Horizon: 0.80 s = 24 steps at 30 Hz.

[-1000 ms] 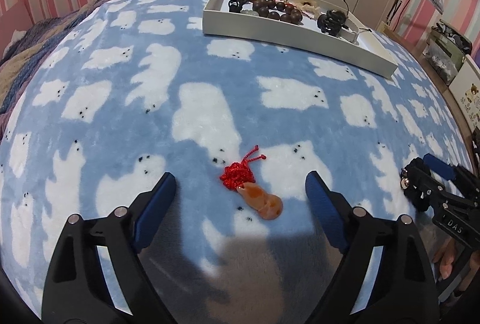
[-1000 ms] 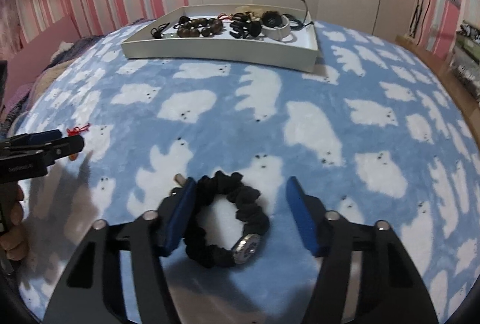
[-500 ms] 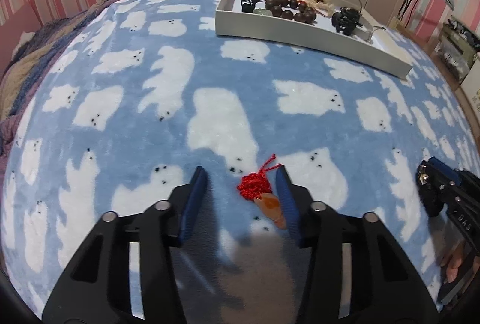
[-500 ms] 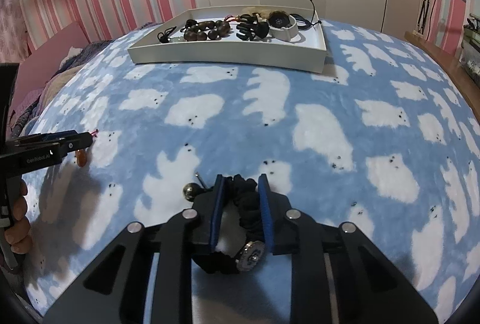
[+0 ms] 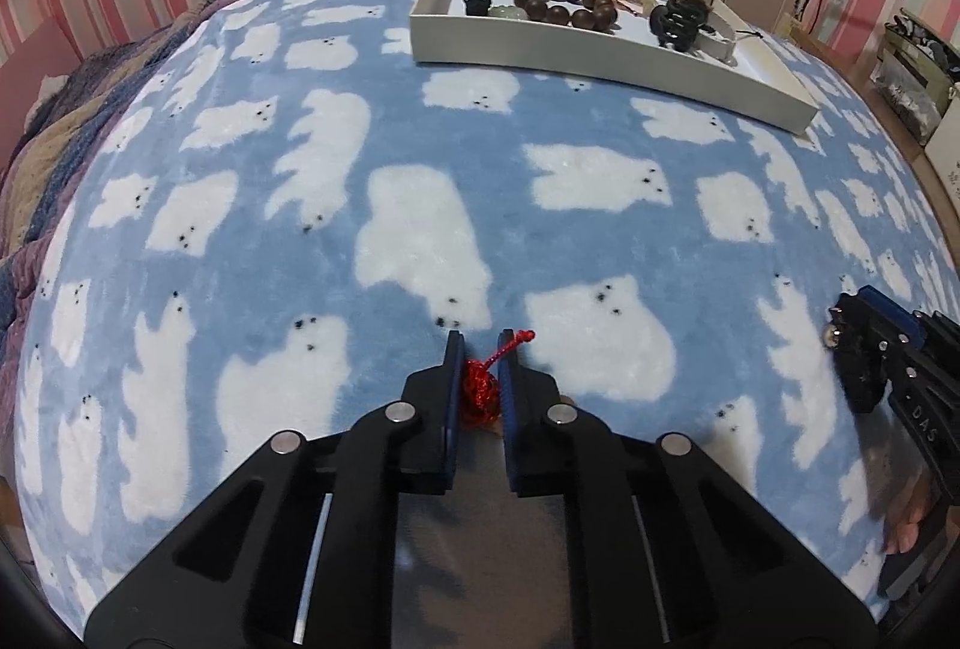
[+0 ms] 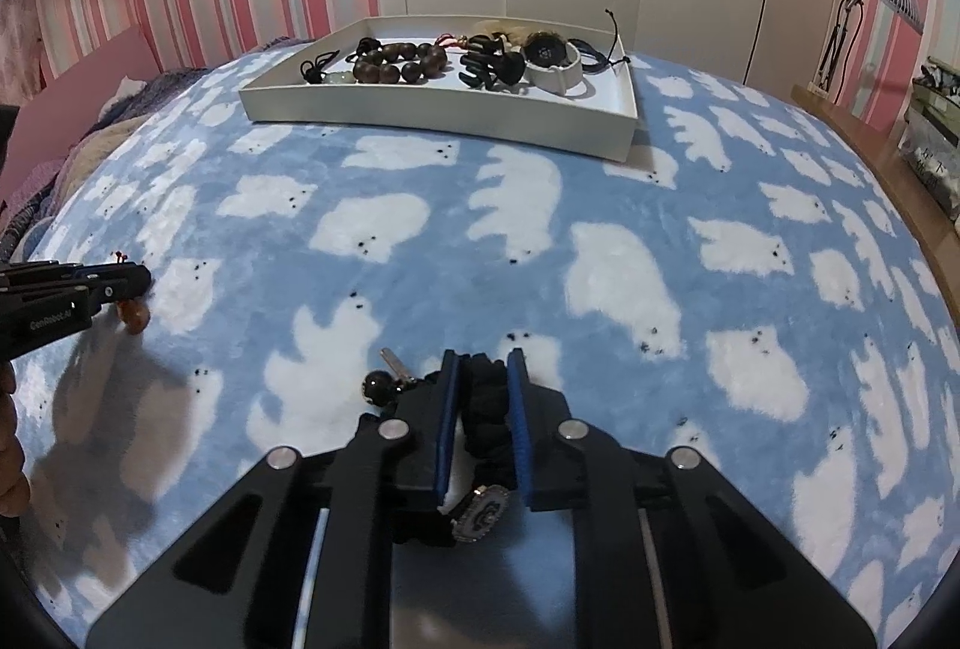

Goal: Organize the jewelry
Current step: 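Close the right tool on the black bracelet while the left tool closes on the red tassel, then lift and carry the black bracelet and gourd pendant over the white tray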

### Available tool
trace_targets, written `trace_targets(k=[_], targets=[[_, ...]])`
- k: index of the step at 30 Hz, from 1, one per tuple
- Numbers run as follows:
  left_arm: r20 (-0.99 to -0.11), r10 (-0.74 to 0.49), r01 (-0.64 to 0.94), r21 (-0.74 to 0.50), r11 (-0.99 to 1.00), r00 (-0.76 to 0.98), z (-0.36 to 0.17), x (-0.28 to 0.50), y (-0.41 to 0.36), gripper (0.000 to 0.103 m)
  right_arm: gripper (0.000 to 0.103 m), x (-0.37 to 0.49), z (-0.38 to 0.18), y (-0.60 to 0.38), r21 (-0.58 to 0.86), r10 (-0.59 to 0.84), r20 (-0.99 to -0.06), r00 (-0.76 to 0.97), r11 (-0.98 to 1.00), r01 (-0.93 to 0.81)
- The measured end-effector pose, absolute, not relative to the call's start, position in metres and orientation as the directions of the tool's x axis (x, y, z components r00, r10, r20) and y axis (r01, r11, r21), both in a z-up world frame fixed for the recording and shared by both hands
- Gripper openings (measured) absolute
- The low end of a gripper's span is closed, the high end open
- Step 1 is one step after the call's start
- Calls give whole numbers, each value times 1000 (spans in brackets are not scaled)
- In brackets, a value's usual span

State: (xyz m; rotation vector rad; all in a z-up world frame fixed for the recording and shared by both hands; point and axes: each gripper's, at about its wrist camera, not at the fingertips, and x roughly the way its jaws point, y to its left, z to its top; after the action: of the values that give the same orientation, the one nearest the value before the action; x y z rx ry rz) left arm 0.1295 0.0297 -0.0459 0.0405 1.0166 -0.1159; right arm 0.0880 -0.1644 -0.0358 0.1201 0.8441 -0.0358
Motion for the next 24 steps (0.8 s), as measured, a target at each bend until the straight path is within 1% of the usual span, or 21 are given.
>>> trace_targets(k=[6, 16, 24], targets=[[-848, -99, 118, -43, 992, 521, -44, 130, 30, 8, 12, 89, -30, -169, 80, -3, -738, 675, 993, 91], [-819, -147, 156, -71, 985, 555, -23, 133, 21, 8, 12, 88, -18, -189, 93, -16, -712, 702, 989, 118], [-794, -158, 184, -59, 981, 587, -7, 137, 12, 8, 12, 89, -5, -197, 90, -30, -681, 731, 988, 125]])
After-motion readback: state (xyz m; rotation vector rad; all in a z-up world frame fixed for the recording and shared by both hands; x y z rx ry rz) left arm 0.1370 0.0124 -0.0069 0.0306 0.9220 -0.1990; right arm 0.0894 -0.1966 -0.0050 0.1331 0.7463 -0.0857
